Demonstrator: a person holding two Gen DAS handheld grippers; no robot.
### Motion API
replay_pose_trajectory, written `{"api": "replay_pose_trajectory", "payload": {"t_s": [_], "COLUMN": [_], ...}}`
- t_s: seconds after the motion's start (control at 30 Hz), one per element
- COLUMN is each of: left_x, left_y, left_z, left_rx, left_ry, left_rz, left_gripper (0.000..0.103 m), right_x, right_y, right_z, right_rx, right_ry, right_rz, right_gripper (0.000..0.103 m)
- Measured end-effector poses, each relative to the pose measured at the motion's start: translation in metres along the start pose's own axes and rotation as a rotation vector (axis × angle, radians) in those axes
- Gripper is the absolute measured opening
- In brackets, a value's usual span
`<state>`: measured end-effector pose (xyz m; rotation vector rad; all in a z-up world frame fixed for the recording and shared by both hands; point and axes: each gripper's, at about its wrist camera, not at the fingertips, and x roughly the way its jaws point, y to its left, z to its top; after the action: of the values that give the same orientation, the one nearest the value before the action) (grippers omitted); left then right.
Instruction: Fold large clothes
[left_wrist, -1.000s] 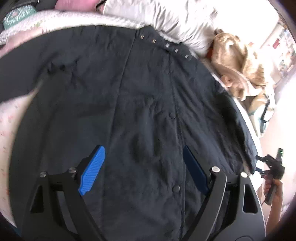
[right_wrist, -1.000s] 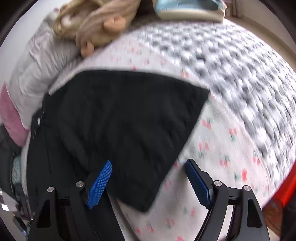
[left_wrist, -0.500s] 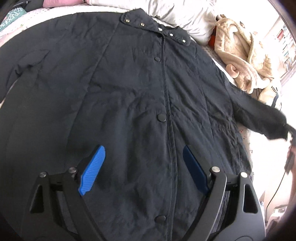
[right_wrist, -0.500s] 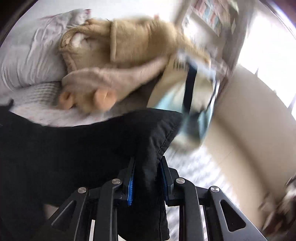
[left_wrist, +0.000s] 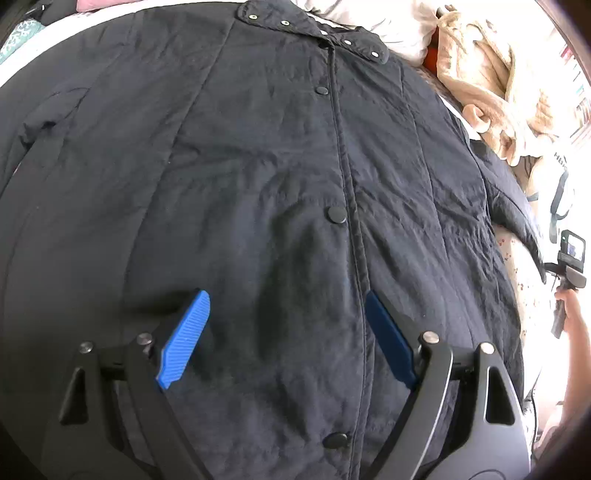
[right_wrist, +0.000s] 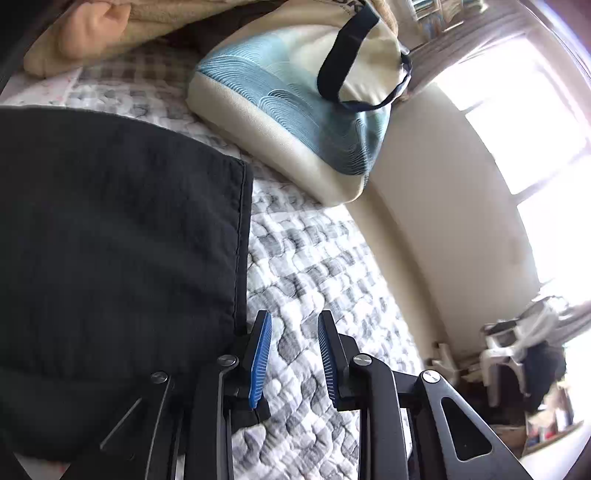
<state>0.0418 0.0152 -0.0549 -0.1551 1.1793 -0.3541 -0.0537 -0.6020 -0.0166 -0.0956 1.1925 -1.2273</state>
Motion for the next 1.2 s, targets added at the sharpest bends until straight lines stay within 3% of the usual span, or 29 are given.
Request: {"api": "replay_pose_trajectory", "payload": {"t_s": [0.07,0.13,0.2,0.4,0.57,0.9,1.2], "left_x": [-0.003,-0.007,-0.013,-0.038,-0.071,-0.123,-0.141], "left_y": [0.002,0.005,0.011,0.034,0.068,0.16,0.251], "left_z": [0.001,0.004,0.007,0.017,0.021,0.015,0.009], "left_rx": [-0.002,-0.01,-0.034,-0.12,-0.189,-0.338,-0.418], "left_ry": [-0.008,-0.021,-0.039,-0.1,-0.168,-0.269,-0.316], "left_rz": [0.001,0.01,0.028,0.037,0.065,0.176,0.459], "left_gripper": [0.086,0.086,0.086,0.086,0.086,0.086,0.086], "right_x": [-0.014,-0.042,-0.067,-0.169,-0.234,-0.314,-0.317], "right_y": [-0.022,-0.041,-0.046,-0.024,0.015,0.09,0.133], "right_z": [0.002,0.002,-0.003,-0.036,-0.069,-0.142,-0.165], "right_rx": [0.107,0.206,0.24,0.223,0.148,-0.049,-0.159], "right_ry": [0.002,-0.035,-0.074,-0.159,-0.192,-0.237,-0.241], "right_rz": [0.087,0.227,0.325,0.671,0.842,0.982,1.0], "right_gripper": [0.033,0.063,0.075,0.083,0.085,0.085,0.085]}}
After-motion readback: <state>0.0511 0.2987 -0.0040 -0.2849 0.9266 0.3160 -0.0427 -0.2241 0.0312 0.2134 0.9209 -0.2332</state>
